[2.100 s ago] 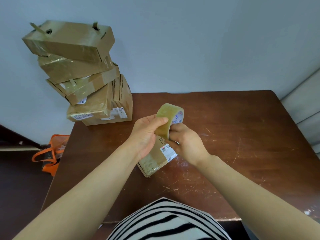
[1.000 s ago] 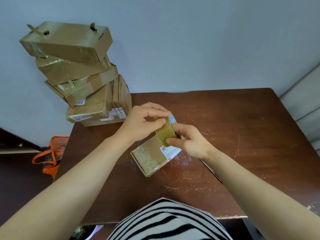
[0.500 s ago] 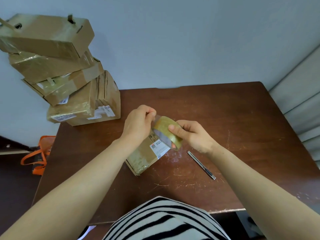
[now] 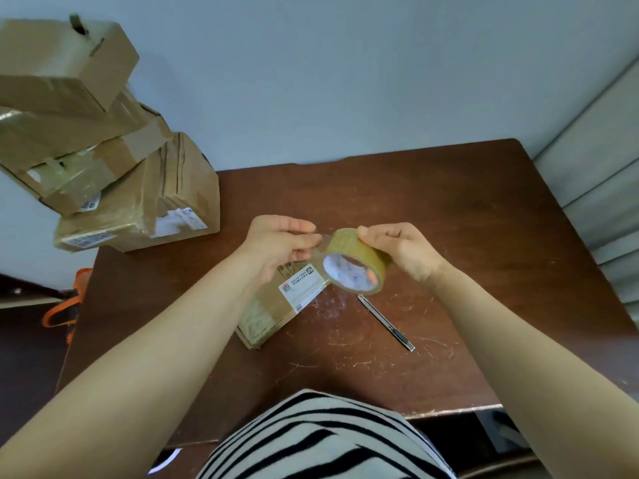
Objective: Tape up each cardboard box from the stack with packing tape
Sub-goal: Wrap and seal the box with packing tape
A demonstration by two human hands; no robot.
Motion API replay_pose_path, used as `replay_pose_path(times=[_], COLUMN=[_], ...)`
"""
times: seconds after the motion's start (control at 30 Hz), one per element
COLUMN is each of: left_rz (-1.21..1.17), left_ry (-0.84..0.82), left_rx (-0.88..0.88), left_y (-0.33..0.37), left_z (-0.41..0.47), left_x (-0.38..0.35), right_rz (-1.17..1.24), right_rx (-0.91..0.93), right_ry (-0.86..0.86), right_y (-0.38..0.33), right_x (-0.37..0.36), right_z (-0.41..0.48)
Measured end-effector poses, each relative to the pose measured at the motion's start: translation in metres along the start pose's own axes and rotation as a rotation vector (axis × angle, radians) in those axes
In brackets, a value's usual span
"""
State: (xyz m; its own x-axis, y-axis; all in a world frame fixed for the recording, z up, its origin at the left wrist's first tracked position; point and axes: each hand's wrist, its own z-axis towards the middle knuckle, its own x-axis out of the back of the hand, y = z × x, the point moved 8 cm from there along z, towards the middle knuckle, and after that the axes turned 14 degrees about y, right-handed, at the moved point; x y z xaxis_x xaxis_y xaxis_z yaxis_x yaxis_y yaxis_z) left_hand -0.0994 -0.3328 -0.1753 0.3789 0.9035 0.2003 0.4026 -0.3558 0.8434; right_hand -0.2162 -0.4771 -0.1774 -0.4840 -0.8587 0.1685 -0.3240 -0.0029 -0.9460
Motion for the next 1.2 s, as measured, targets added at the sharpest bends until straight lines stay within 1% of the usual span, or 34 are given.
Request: replay_pose_path(times=[0.07, 0.1, 0.2, 0.23, 0.27, 0.33, 0.37, 0.47, 0.5, 0.53, 0.63, 0.77, 0.83, 0.93, 1.0, 1.07, 1.1, 1.13, 1.17, 1.2], left_rz=[-0.009, -0.007, 0.043, 0.061, 0.077, 0.09, 0.084, 0.055, 0.051, 0.051, 0.052, 0.129, 0.164, 0.226, 0.277, 0.31, 0.318, 0.321, 0.318, 0.311], left_ry=[0.044, 0.051, 0.081, 0.082, 0.08, 0.1, 0.118, 0.172, 0.18, 0.185, 0.197, 0.192, 0.167, 0.176, 0.185, 0.193, 0.193, 0.192, 0.192, 0.192], left_rx=[-0.003, -0.014, -0.052, -0.051, -0.047, -0.036, -0.029, 0.016, 0.037, 0.054, 0.061, -0.045, -0.054, -0.053, -0.039, -0.024, -0.019, -0.013, -0.01, -0.007], left_y=[0.002, 0.005, 0.012, 0.01, 0.007, 0.0, -0.002, -0.012, -0.017, -0.021, -0.028, -0.032, -0.039, -0.053, -0.062, -0.07, -0.073, -0.075, -0.076, -0.077], left_z=[0.006, 0.01, 0.02, 0.021, 0.022, 0.024, 0.026, 0.037, 0.04, 0.042, 0.048, 0.059, 0.06, 0.067, 0.073, 0.076, 0.077, 0.078, 0.079, 0.08], left_x=[-0.004, -0.008, -0.016, -0.02, -0.024, -0.031, -0.034, -0.04, -0.042, -0.045, -0.056, -0.078, -0.094, -0.107, -0.108, -0.105, -0.104, -0.104, -0.103, -0.102], right_rz=[-0.225, -0.259, -0.134, -0.143, -0.202, -0.428, -0.49, -0.373, -0.398, -0.485, -0.871, -1.254, -1.385, -1.47, -1.533, -1.595, -1.62, -1.589, -1.521, -1.428], right_rx=[-0.025, -0.046, -0.076, -0.077, -0.075, -0.064, -0.079, -0.159, -0.16, -0.159, -0.172, -0.141, -0.11, -0.116, -0.032, 0.147, 0.286, 0.427, 0.514, 0.555], right_ry=[0.028, 0.022, 0.008, 0.01, 0.02, 0.059, 0.081, 0.079, 0.076, 0.085, 0.147, 0.179, 0.198, 0.174, 0.172, 0.183, 0.175, 0.167, 0.165, 0.183], right_y=[0.006, 0.01, 0.02, 0.025, 0.031, 0.039, 0.043, 0.05, 0.053, 0.055, 0.066, 0.067, 0.064, 0.068, 0.065, 0.055, 0.05, 0.048, 0.048, 0.049], right_x=[0.018, 0.028, 0.054, 0.061, 0.067, 0.081, 0.09, 0.113, 0.118, 0.123, 0.135, 0.128, 0.12, 0.105, 0.093, 0.077, 0.064, 0.05, 0.037, 0.026], right_z=[0.006, 0.007, 0.009, 0.01, 0.013, 0.018, 0.021, 0.024, 0.025, 0.027, 0.04, 0.064, 0.074, 0.082, 0.089, 0.091, 0.088, 0.082, 0.069, 0.055])
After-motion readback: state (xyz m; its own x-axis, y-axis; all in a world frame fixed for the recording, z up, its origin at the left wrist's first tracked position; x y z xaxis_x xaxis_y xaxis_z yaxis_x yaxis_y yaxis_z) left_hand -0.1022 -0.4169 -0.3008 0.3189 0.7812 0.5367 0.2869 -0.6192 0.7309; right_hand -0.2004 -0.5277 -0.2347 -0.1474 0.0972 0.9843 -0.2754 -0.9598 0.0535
